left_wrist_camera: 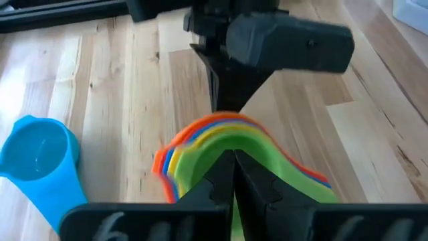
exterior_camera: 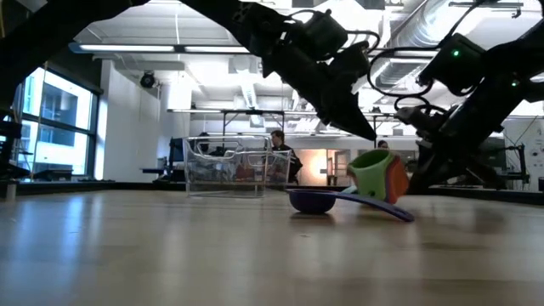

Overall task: Nest measuring cups in basket
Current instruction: Adjust the colored measuring cups, then stack the light blue measuring cup on top of the green measuring cup

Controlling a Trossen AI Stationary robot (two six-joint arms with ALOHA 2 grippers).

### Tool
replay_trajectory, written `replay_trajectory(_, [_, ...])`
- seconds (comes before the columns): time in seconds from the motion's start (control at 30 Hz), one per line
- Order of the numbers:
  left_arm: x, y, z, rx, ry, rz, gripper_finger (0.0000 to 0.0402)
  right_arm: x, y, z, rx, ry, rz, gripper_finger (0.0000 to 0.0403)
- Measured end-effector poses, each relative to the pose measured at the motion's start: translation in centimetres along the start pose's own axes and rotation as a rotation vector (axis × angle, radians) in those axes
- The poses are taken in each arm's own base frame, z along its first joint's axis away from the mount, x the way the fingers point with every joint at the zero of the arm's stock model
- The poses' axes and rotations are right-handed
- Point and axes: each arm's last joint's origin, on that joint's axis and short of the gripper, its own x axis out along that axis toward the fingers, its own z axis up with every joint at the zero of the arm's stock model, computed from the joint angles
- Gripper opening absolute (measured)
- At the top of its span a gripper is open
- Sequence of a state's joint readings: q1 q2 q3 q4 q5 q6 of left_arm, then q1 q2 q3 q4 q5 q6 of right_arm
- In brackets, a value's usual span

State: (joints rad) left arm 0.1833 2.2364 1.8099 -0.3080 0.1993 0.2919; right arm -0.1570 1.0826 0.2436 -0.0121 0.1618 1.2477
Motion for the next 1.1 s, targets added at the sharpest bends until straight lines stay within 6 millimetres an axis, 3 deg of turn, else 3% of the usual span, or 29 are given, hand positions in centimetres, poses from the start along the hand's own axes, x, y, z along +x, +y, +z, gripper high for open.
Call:
replay_trajectory(0.3, [0.0, 0.1, 0.4, 0.005, -0.041, 0.014, 0.0, -3.0, -0.4, 0.5, 0.01, -0.057, 0.031, 0.0])
replay_trajectory(0.4, [-1.0, 0.5, 0.7, -0.021, -0.038, 0.02, 0.0, -3.7, -0.6, 0.6, 0.011, -0.068, 0.039, 0.0])
replay_trajectory(0.53, [-4.8, 1.9, 2.1, -0.043, -0.059, 0.055, 0.0, -4.6, -0.8, 0.8, -0.005, -0.106, 0.063, 0.0])
replay_trajectory(0.73, [-11.4, 3.9, 2.8, -0.118, -0.02, 0.085, 0.0, -5.7, -0.8, 1.0, -0.025, -0.163, 0.108, 0.0])
replay_trajectory(0.83, [-14.2, 4.2, 2.5, -0.186, -0.051, 0.015, 0.0, -6.2, -0.3, 1.3, -0.052, -0.194, 0.182, 0.0])
replay_trajectory(0.93, [-15.4, 3.0, 1.1, -0.243, -0.108, -0.058, 0.0, -7.0, 0.8, 1.7, -0.098, -0.223, 0.33, 0.0])
replay_trajectory(1.1, [-17.1, -1.4, -1.4, -0.307, -0.241, -0.113, 0.0, -8.2, 2.4, 2.3, -0.084, -0.286, 0.548, 0.0])
